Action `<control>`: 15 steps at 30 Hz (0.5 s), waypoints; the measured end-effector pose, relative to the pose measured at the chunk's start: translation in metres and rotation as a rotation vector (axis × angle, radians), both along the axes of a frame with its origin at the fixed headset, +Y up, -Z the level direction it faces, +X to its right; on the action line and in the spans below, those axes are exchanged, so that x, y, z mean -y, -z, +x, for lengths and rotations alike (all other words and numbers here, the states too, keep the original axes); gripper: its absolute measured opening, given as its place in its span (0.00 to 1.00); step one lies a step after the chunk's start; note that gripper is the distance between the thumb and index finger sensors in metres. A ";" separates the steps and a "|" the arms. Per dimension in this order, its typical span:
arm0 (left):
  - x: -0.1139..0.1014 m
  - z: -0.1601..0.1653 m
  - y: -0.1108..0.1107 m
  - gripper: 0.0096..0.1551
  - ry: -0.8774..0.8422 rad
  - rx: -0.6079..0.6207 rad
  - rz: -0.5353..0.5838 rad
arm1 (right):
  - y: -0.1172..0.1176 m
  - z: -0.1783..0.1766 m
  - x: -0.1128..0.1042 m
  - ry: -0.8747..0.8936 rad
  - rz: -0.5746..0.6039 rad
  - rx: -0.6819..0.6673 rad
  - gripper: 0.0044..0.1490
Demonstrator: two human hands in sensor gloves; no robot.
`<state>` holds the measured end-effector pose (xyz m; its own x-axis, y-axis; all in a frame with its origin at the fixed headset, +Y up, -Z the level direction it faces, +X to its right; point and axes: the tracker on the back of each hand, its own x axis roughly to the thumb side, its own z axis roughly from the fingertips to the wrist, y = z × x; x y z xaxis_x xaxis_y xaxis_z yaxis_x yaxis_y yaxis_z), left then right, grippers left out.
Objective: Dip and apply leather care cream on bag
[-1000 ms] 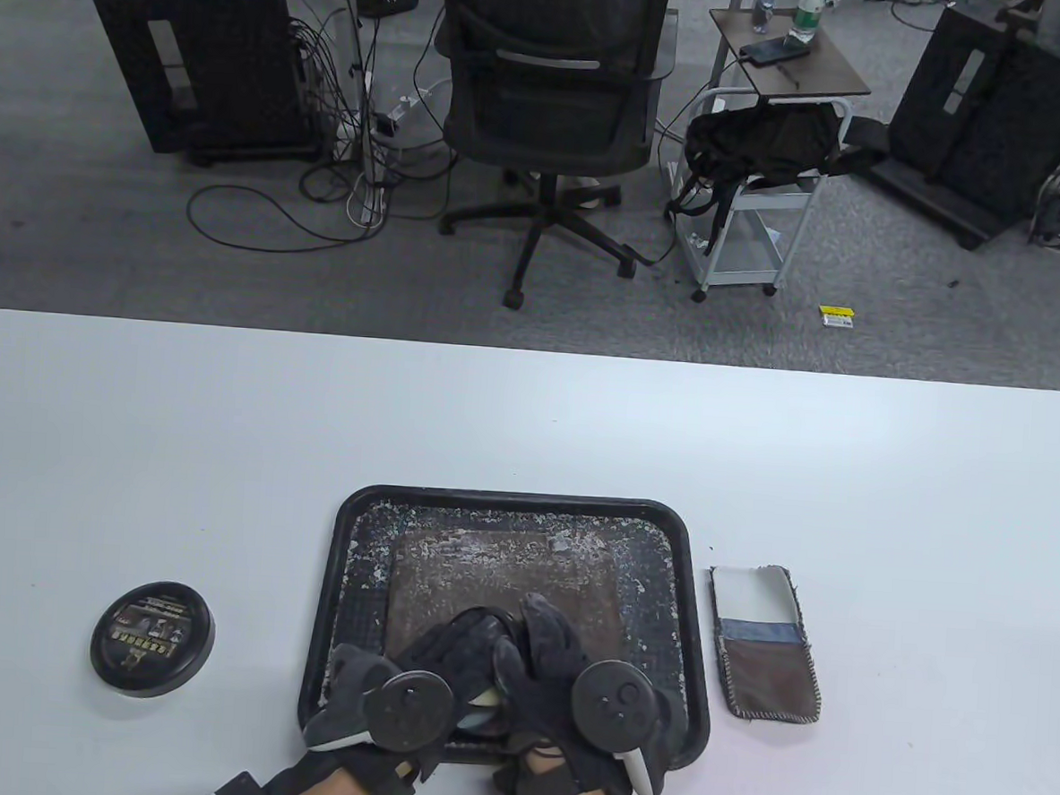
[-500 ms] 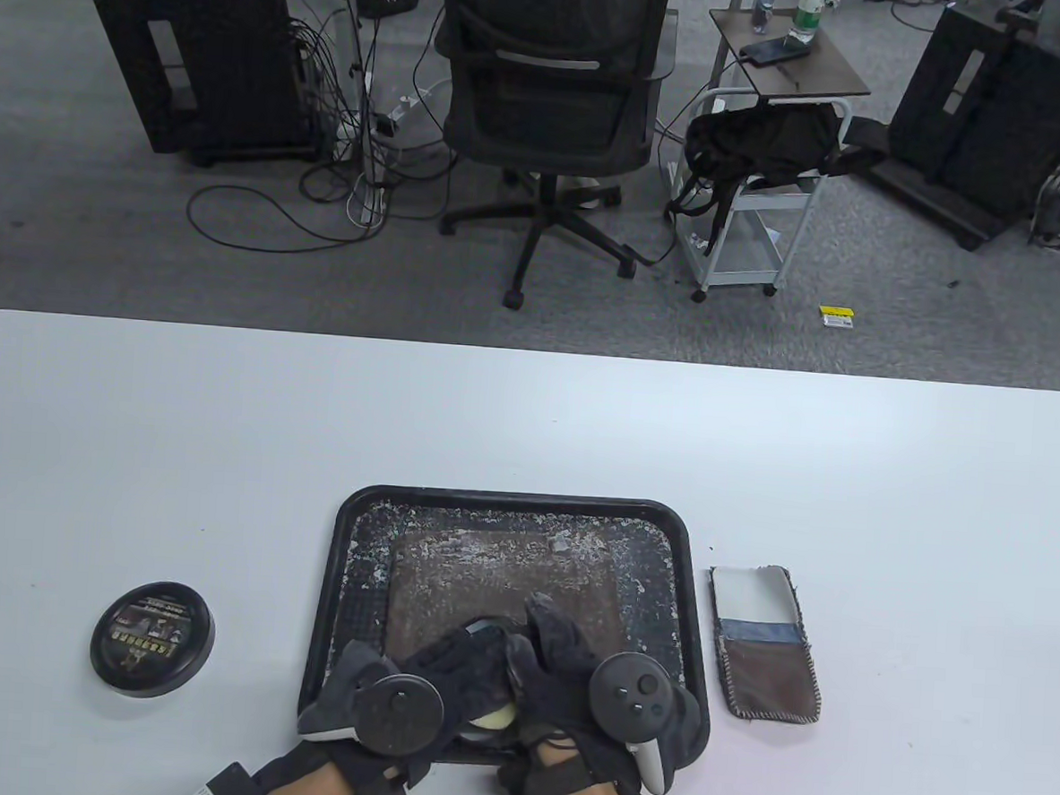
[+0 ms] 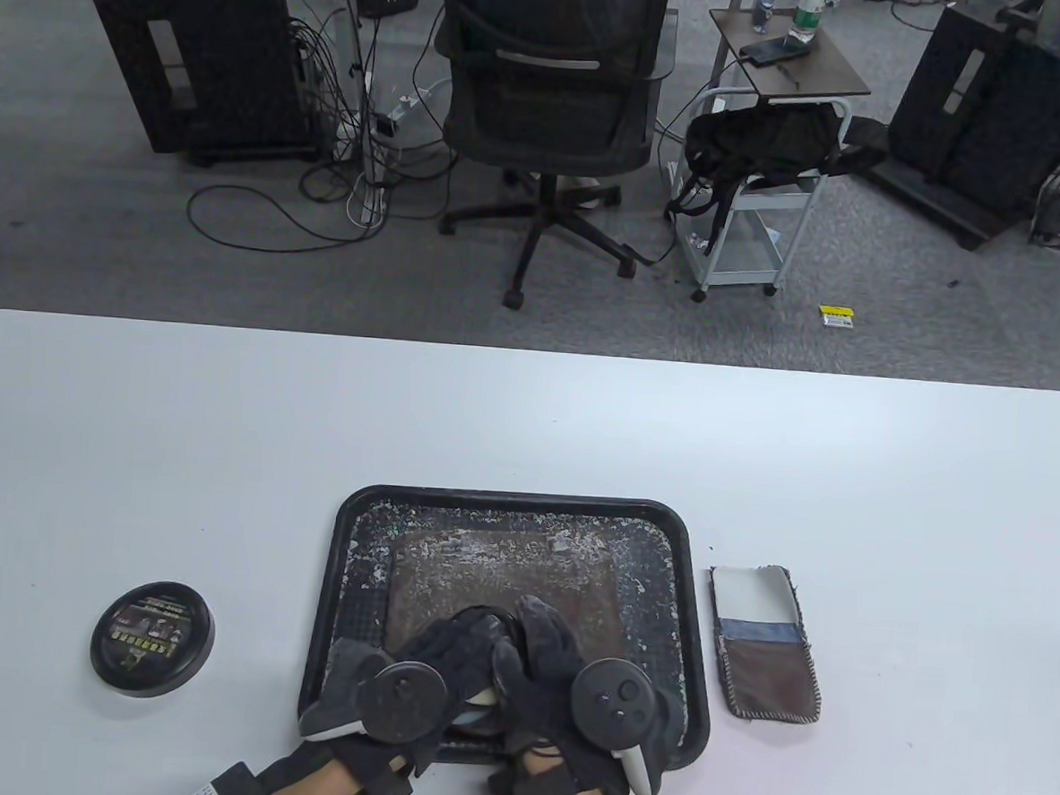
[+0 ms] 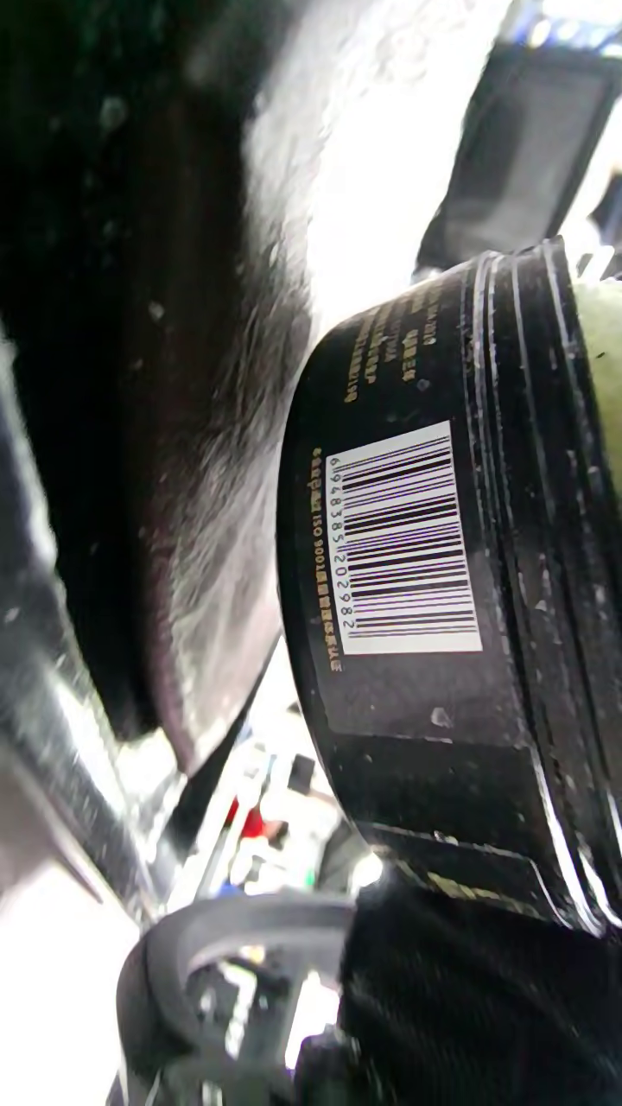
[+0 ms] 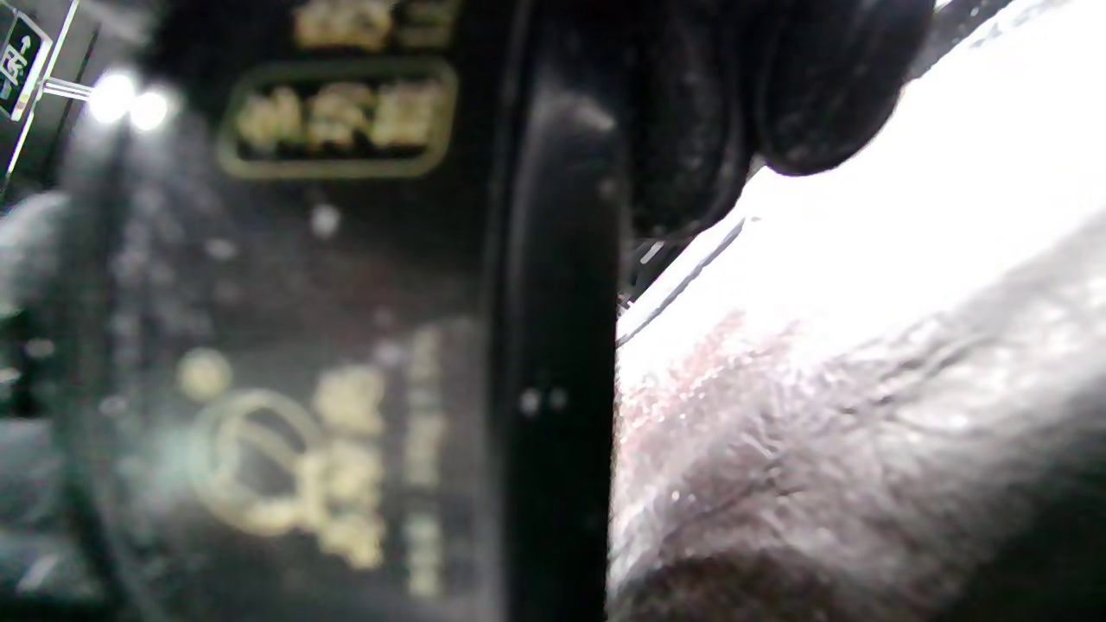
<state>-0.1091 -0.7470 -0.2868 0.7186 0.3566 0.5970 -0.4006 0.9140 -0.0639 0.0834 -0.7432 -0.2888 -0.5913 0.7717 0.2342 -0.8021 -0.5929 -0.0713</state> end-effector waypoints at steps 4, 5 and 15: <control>0.001 0.002 -0.001 0.34 -0.005 0.074 -0.011 | 0.004 0.003 0.000 -0.009 -0.001 0.000 0.42; 0.001 0.003 -0.002 0.34 0.000 0.085 -0.007 | 0.004 0.003 0.000 -0.010 0.001 0.001 0.42; -0.011 -0.002 -0.010 0.34 0.038 0.163 0.070 | 0.010 0.013 0.001 0.055 -0.015 -0.035 0.40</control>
<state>-0.1107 -0.7356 -0.2767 0.6223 0.2849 0.7291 -0.3555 0.9327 -0.0610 0.0962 -0.7442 -0.2990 -0.5390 0.8067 0.2422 -0.8356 -0.5483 -0.0335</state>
